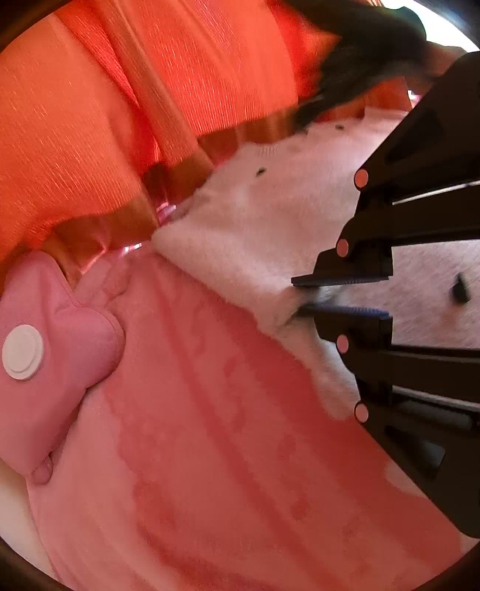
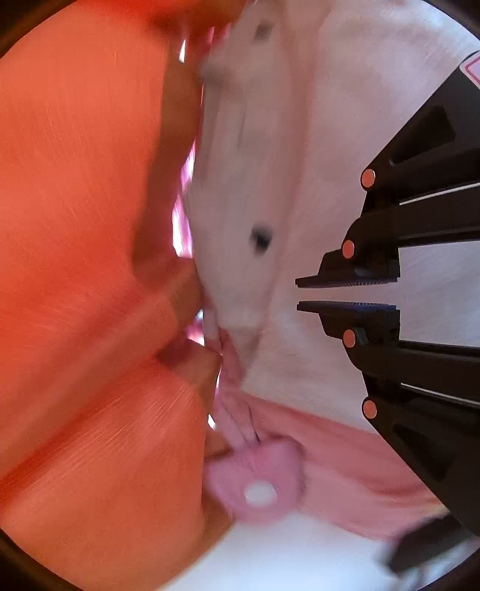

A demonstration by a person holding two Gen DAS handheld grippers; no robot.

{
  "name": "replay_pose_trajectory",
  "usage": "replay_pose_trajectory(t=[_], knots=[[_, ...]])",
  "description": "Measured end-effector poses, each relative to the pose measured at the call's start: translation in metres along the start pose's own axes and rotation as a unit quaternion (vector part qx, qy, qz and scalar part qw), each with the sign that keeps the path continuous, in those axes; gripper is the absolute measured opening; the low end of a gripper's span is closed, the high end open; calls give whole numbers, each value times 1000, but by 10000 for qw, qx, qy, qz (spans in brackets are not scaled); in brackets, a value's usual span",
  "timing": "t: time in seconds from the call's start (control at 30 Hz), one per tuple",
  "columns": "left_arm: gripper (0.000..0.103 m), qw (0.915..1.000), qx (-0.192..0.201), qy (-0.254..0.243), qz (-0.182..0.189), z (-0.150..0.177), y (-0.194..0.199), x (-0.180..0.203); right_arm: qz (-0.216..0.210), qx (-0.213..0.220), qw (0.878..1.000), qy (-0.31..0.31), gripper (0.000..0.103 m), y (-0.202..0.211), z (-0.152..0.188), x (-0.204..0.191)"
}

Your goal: Fold small clothes

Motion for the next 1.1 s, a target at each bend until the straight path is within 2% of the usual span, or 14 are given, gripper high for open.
replay_pose_trajectory(t=[0.1, 0.13, 0.17, 0.23, 0.4, 0.53, 0.63, 0.77, 0.83, 0.87, 0.9, 0.93, 1.0, 1.1], knots=[[27, 9994, 17, -334, 66, 5, 28, 13, 584, 114, 9982, -85, 45, 94, 68, 74], [41, 9983, 1, -568, 126, 16, 48, 16, 779, 72, 9967, -236, 54, 122, 94, 103], [53, 9971, 2, -751, 117, 26, 64, 16, 901, -46, 9949, -461, 56, 145, 120, 128], [61, 9944, 41, -1060, 27, 49, 93, 7, 947, -494, 9881, -1105, 56, 184, 186, 182], [66, 9928, -642, -990, -229, 111, 125, -43, 77, -1090, 9644, -2409, 56, 222, 301, 230], [65, 9909, -1090, -654, -449, 151, 130, -76, -465, -1461, 9564, -2487, 56, 209, 329, 214], [74, 9908, -1333, -245, -50, 162, 132, -80, -505, -1653, 9546, -2426, 59, 191, 324, 194], [74, 9903, -1286, -447, -279, 172, 128, -78, -334, -1660, 9600, -2229, 62, 171, 311, 174], [68, 9900, -1250, -548, -363, 176, 129, -75, -379, -1516, 9609, -2286, 62, 168, 309, 167], [53, 9896, -1258, -567, -409, 177, 130, -75, -381, -1390, 9616, -2335, 60, 168, 308, 165], [40, 9890, -1287, -599, -412, 178, 131, -75, -409, -1312, 9629, -2323, 36, 168, 308, 165], [7, 9876, -1428, -596, -251, 181, 130, -75, -441, -1258, 9643, -2289, 5, 170, 308, 165], [7, 9873, -1500, -513, -74, 184, 135, -75, -486, -1109, 9654, -2310, 4, 173, 307, 160], [7, 9894, -1143, -890, -41, 182, 162, -61, -386, -607, 9757, -2071, 3, 204, 304, 155]])
Point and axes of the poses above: each gripper's, at about its wrist camera, not at the fingertips, and y roughly against the way its jaws point, x to its right, z to its underside, the point moved 6 cm from there along -y, roughly the way its jaws point, and after that the axes turned 5 degrees about -x, right-handed, at the moved point
